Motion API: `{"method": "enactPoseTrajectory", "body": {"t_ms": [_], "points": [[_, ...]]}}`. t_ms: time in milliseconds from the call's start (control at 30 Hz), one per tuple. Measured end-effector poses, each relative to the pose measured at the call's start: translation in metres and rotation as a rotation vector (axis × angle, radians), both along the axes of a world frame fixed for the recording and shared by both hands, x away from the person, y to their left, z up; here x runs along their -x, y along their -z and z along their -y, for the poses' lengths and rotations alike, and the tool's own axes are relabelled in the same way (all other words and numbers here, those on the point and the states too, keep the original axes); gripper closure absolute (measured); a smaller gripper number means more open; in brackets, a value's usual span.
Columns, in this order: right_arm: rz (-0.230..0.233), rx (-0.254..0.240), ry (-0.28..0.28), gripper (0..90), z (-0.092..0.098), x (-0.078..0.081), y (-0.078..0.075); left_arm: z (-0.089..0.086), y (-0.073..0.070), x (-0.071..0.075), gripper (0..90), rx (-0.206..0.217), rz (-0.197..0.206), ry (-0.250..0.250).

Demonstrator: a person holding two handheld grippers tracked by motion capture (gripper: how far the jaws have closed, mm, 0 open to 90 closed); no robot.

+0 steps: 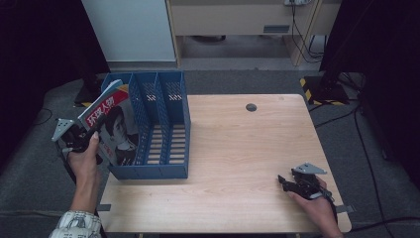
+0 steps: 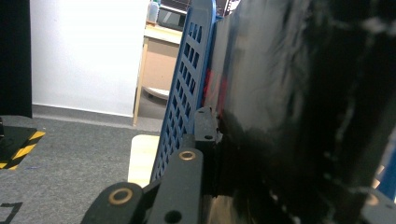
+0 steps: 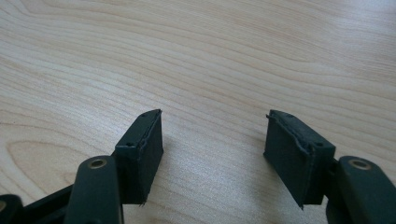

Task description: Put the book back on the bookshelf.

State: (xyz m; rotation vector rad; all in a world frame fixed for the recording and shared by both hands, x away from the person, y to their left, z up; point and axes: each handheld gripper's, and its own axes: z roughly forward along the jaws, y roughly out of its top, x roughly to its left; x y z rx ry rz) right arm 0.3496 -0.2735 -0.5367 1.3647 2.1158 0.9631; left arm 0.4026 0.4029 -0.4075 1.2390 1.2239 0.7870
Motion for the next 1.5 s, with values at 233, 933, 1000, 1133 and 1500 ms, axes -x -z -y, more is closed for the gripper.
{"method": "enactPoseTrajectory", "body": {"t_ms": [233, 933, 1000, 1133, 1500], "points": [[0.000, 0.000, 0.000, 36.9, 0.000, 0.000, 0.000, 0.002, -0.003, -0.001, 83.7, -0.028, -0.038, -0.013], [0.001, -0.001, -0.004, 36.7, 0.000, 0.000, 0.000, 0.006, -0.038, -0.017, 85.2, -0.092, -0.115, -0.006], [0.001, -0.001, -0.004, 36.7, 0.000, 0.000, 0.000, 0.006, -0.038, -0.015, 85.8, -0.088, -0.107, -0.009], [0.001, 0.000, -0.004, 36.7, 0.000, 0.000, 0.000, 0.003, -0.039, -0.009, 86.4, -0.074, -0.081, -0.020], [0.001, 0.000, -0.004, 36.8, 0.000, 0.000, 0.000, 0.002, -0.045, -0.003, 86.6, -0.037, -0.008, -0.024]]}}
